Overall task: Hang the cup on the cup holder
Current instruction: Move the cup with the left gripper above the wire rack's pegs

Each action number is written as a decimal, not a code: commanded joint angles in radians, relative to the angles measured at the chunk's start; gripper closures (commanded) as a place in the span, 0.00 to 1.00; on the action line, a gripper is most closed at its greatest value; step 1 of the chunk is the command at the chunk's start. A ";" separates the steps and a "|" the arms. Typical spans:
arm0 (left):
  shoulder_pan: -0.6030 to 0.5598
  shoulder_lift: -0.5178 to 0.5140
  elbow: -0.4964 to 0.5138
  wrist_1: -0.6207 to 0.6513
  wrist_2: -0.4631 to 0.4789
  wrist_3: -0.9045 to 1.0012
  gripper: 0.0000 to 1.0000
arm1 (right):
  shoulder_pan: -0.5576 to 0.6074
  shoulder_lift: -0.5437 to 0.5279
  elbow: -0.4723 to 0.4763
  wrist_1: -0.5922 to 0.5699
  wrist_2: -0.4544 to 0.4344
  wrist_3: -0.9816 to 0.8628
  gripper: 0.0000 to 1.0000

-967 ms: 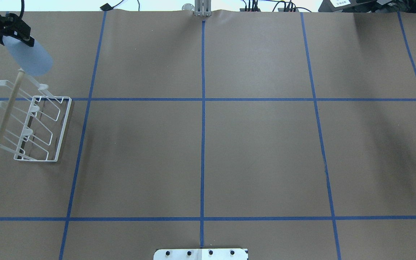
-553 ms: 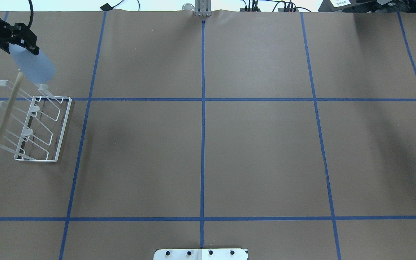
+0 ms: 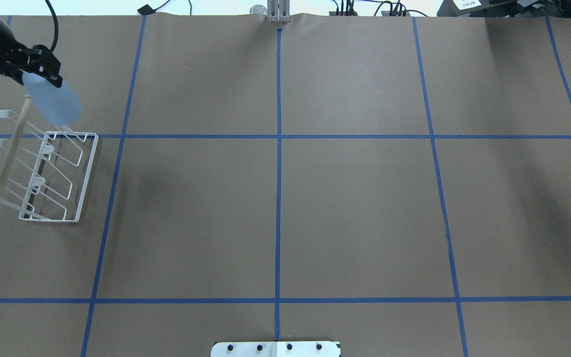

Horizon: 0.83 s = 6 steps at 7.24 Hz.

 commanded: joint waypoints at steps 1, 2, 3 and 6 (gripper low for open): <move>0.015 0.003 0.009 0.000 0.001 0.004 1.00 | 0.000 0.000 0.000 -0.005 0.000 0.000 0.00; 0.018 0.003 0.035 -0.003 0.001 0.022 1.00 | 0.000 0.001 0.000 -0.005 0.000 0.000 0.00; 0.018 0.003 0.067 -0.009 0.001 0.041 1.00 | 0.000 0.001 0.000 -0.005 0.000 0.000 0.00; 0.033 0.004 0.089 -0.012 -0.002 0.041 0.02 | 0.000 -0.002 0.030 0.003 0.002 0.000 0.00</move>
